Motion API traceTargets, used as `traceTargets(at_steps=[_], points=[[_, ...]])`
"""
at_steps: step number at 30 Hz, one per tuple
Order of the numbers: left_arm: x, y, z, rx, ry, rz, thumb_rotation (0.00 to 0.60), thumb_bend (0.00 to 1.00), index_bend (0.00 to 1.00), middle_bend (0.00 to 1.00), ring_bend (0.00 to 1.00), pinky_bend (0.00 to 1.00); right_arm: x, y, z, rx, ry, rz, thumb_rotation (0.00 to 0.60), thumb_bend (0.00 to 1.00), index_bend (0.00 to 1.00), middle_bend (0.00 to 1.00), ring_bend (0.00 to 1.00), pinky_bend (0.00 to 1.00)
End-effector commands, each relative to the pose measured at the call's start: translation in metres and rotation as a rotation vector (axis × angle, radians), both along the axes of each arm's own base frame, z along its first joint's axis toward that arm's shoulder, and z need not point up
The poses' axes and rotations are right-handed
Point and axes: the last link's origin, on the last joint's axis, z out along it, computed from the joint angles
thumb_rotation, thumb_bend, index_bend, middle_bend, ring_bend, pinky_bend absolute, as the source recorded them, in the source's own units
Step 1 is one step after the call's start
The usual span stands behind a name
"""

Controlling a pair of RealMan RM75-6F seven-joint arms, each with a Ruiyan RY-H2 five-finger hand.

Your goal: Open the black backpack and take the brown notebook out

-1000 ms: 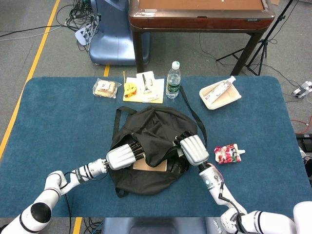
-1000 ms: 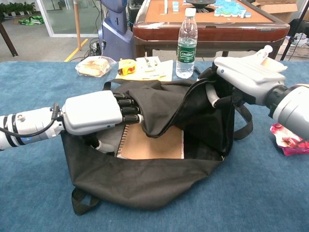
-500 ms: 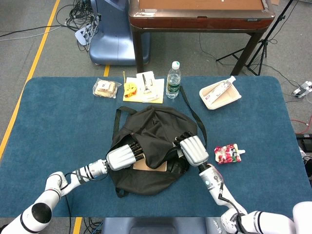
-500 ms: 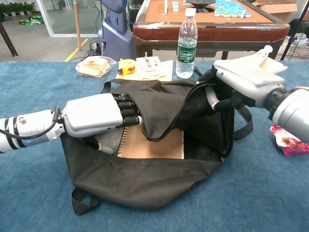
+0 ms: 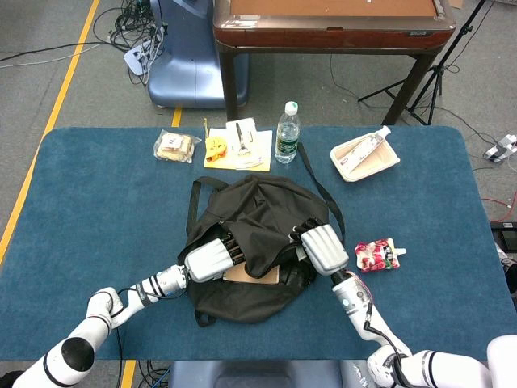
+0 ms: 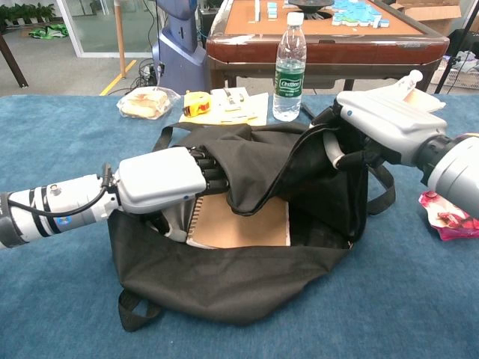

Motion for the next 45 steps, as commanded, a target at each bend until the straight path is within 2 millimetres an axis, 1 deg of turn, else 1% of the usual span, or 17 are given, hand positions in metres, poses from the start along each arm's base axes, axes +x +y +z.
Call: traceTargets(at_steps=[1, 9, 13, 16, 22, 28, 34, 37, 40, 45], points=[[0.002, 0.001, -0.002, -0.014, -0.024, 0.034, 0.600, 0.11, 0.10, 0.08, 0.11, 0.23, 0.000, 0.000, 0.000, -0.001, 0.000, -0.001, 0.600, 0.83, 0.77, 0.53, 0.41, 0.32], [0.005, 0.002, -0.005, -0.063, -0.053, 0.061, 0.600, 0.11, 0.15, 0.08, 0.11, 0.22, -0.001, -0.002, -0.001, -0.004, -0.001, -0.003, 0.600, 0.84, 0.77, 0.53, 0.41, 0.32], [0.007, 0.001, -0.008, -0.077, -0.063, 0.073, 0.600, 0.14, 0.15, 0.08, 0.11, 0.22, -0.002, -0.005, 0.000, -0.025, -0.006, -0.013, 0.600, 0.89, 0.77, 0.53, 0.41, 0.32], [0.007, 0.000, -0.009, -0.082, -0.066, 0.072, 0.600, 0.16, 0.16, 0.08, 0.11, 0.22, -0.003, -0.009, 0.001, -0.036, -0.015, -0.024, 0.600, 0.91, 0.77, 0.53, 0.41, 0.32], [0.009, -0.001, -0.008, -0.091, -0.083, 0.069, 0.600, 0.16, 0.16, 0.08, 0.11, 0.22, -0.002, -0.019, 0.007, -0.073, -0.090, -0.079, 0.600, 0.92, 0.77, 0.52, 0.41, 0.32], [0.011, -0.002, -0.009, -0.103, -0.101, 0.073, 0.600, 0.16, 0.17, 0.08, 0.11, 0.22, -0.002, -0.026, 0.009, -0.066, -0.170, -0.155, 0.600, 0.92, 0.77, 0.51, 0.41, 0.32], [0.012, -0.003, -0.011, -0.108, -0.097, 0.073, 0.600, 0.16, 0.19, 0.08, 0.11, 0.22, -0.003, -0.031, 0.013, -0.094, -0.187, -0.190, 0.600, 0.94, 0.77, 0.51, 0.41, 0.32], [0.012, -0.002, -0.011, -0.119, -0.099, 0.081, 0.600, 0.17, 0.21, 0.08, 0.11, 0.22, -0.005, -0.034, 0.015, -0.108, -0.202, -0.207, 0.600, 0.96, 0.77, 0.51, 0.41, 0.32], [0.013, -0.002, -0.012, -0.131, -0.106, 0.086, 0.600, 0.23, 0.25, 0.08, 0.11, 0.22, -0.007, -0.037, 0.017, -0.123, -0.214, -0.225, 0.600, 0.96, 0.77, 0.51, 0.41, 0.32], [0.013, -0.002, -0.013, -0.142, -0.105, 0.088, 0.600, 0.39, 0.32, 0.11, 0.12, 0.22, -0.010, -0.041, 0.018, -0.134, -0.223, -0.242, 0.600, 0.97, 0.77, 0.51, 0.41, 0.33]])
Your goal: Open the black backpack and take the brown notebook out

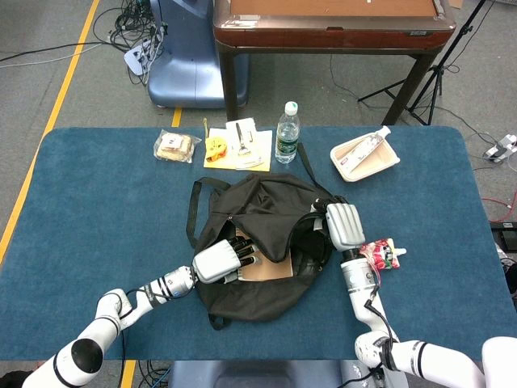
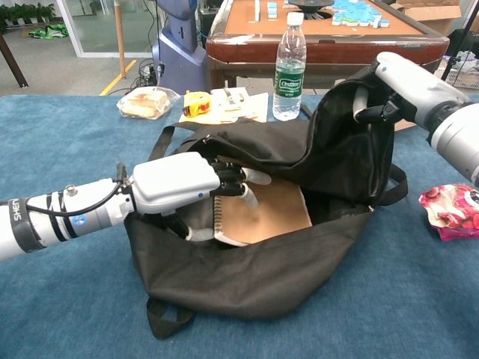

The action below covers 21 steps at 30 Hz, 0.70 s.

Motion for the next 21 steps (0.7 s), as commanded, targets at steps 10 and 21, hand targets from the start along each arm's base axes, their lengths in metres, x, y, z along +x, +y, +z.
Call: traceTargets(at_steps=[10, 21], points=[[0.001, -0.003, -0.002, -0.028, -0.012, -0.002, 0.600, 0.48, 0.49, 0.38, 0.29, 0.22, -0.003, -0.006, 0.002, -0.005, -0.050, -0.042, 0.600, 0.97, 0.77, 0.51, 0.41, 0.33], [0.004, -0.009, 0.014, -0.079, -0.167, 0.020, 0.600, 0.50, 0.60, 0.58, 0.45, 0.33, -0.008, -0.011, 0.003, 0.012, -0.051, -0.066, 0.600, 0.97, 0.77, 0.50, 0.41, 0.33]])
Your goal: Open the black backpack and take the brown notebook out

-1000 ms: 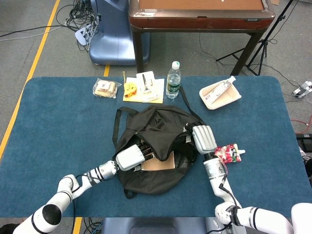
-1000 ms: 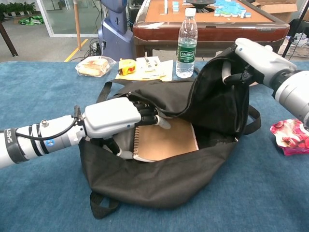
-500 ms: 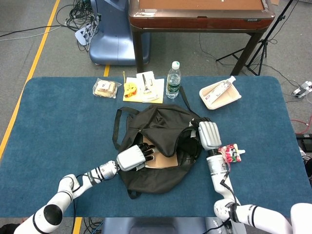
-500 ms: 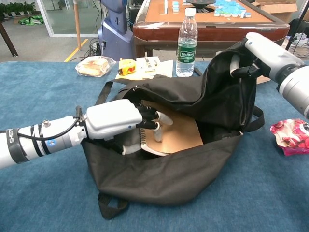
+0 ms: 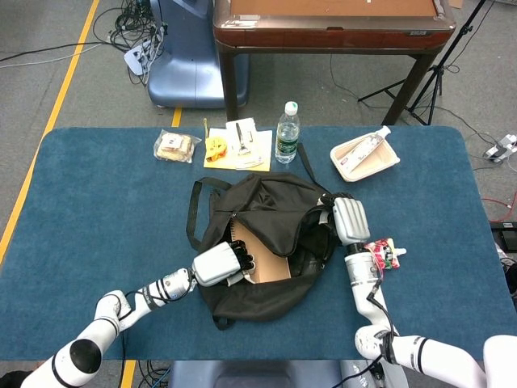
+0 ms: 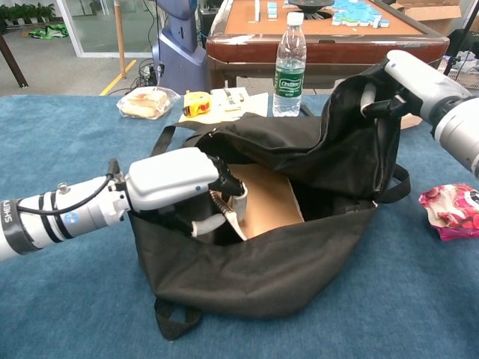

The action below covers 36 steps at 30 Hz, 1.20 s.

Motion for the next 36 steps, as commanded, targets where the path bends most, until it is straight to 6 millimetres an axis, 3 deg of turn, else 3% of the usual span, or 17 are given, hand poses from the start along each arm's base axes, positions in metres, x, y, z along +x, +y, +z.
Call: traceTargets(at_steps=[1, 5, 21, 30, 36], points=[[0.000, -0.001, 0.006, -0.009, -0.053, 0.017, 0.600, 0.50, 0.61, 0.59, 0.46, 0.34, 0.000, 0.000, 0.000, 0.005, 0.002, 0.000, 0.600, 0.97, 0.77, 0.50, 0.41, 0.33], [0.003, -0.003, 0.016, -0.026, -0.145, 0.043, 0.600, 0.50, 0.62, 0.62, 0.49, 0.39, -0.002, 0.000, -0.001, 0.011, 0.010, -0.001, 0.600, 0.97, 0.77, 0.50, 0.41, 0.33], [0.019, -0.016, 0.061, -0.128, -0.417, 0.142, 0.600, 0.50, 0.64, 0.65, 0.49, 0.40, -0.014, 0.003, -0.001, 0.019, 0.034, 0.007, 0.600, 0.97, 0.77, 0.50, 0.41, 0.33], [0.021, -0.019, 0.107, -0.099, -0.497, 0.205, 0.600, 0.50, 0.64, 0.65, 0.49, 0.40, -0.021, 0.009, -0.003, 0.046, 0.043, 0.027, 0.600, 0.97, 0.77, 0.50, 0.41, 0.33], [0.017, -0.012, 0.147, -0.018, -0.553, 0.252, 0.600, 0.50, 0.64, 0.66, 0.50, 0.40, -0.019, 0.023, -0.008, 0.090, 0.074, 0.103, 0.600, 0.97, 0.77, 0.49, 0.41, 0.33]])
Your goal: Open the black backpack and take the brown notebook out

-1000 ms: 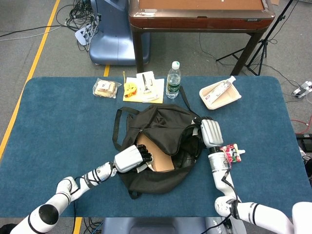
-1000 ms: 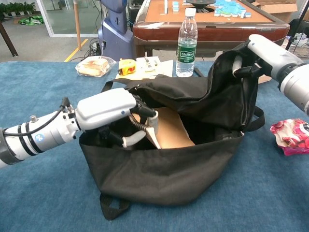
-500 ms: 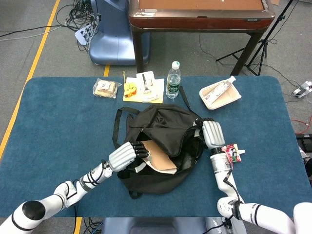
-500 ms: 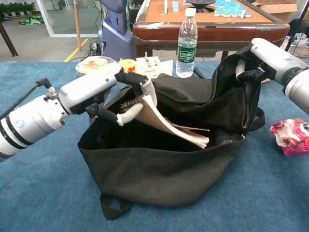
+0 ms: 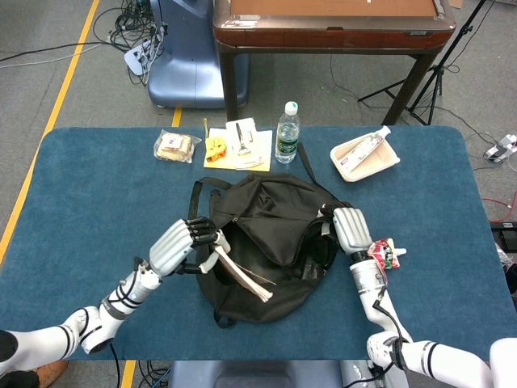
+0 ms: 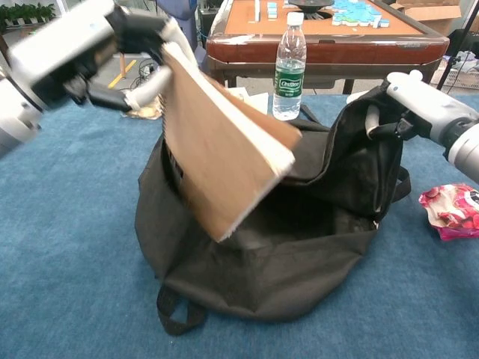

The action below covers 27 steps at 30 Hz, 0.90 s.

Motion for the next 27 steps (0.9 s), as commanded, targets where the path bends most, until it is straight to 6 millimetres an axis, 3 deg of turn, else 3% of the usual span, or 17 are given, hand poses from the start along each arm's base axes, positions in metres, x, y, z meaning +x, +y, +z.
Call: traceTargets(at_steps=[1, 6, 9, 12, 14, 16, 17, 27], points=[[-0.006, 0.007, 0.028, 0.059, -0.028, 0.062, 0.600, 0.50, 0.64, 0.66, 0.50, 0.40, 0.002, 0.011, -0.002, 0.030, 0.014, 0.058, 0.600, 0.97, 0.77, 0.48, 0.41, 0.33], [-0.012, 0.014, 0.057, 0.106, -0.052, 0.121, 0.600, 0.50, 0.64, 0.66, 0.50, 0.40, 0.012, 0.031, -0.006, 0.100, 0.040, 0.164, 0.600, 0.91, 0.74, 0.44, 0.37, 0.33], [-0.013, 0.017, 0.073, 0.136, -0.070, 0.145, 0.600, 0.50, 0.64, 0.66, 0.50, 0.40, 0.015, 0.049, -0.010, 0.180, 0.082, 0.228, 0.600, 0.80, 0.62, 0.36, 0.29, 0.32], [-0.015, 0.019, 0.084, 0.158, -0.075, 0.169, 0.600, 0.50, 0.64, 0.66, 0.50, 0.40, 0.014, 0.066, -0.011, 0.248, 0.153, 0.279, 0.600, 0.55, 0.37, 0.25, 0.18, 0.27], [-0.015, 0.022, 0.088, 0.167, -0.070, 0.189, 0.600, 0.50, 0.64, 0.66, 0.50, 0.40, 0.015, 0.076, -0.009, 0.268, 0.173, 0.303, 0.600, 0.24, 0.11, 0.10, 0.08, 0.21], [-0.016, 0.026, 0.091, 0.186, -0.055, 0.208, 0.600, 0.50, 0.64, 0.66, 0.49, 0.40, 0.017, 0.083, -0.004, 0.266, 0.166, 0.320, 0.600, 0.06, 0.00, 0.01, 0.01, 0.15], [-0.017, 0.029, 0.091, 0.194, -0.044, 0.223, 0.600, 0.50, 0.63, 0.66, 0.50, 0.40, 0.019, 0.087, 0.001, 0.256, 0.158, 0.333, 0.600, 0.02, 0.00, 0.00, 0.00, 0.13], [-0.011, 0.066, 0.080, 0.324, 0.039, 0.288, 0.600, 0.50, 0.63, 0.66, 0.49, 0.40, 0.018, 0.103, 0.052, 0.119, 0.079, 0.376, 0.600, 0.00, 0.00, 0.00, 0.00, 0.11]])
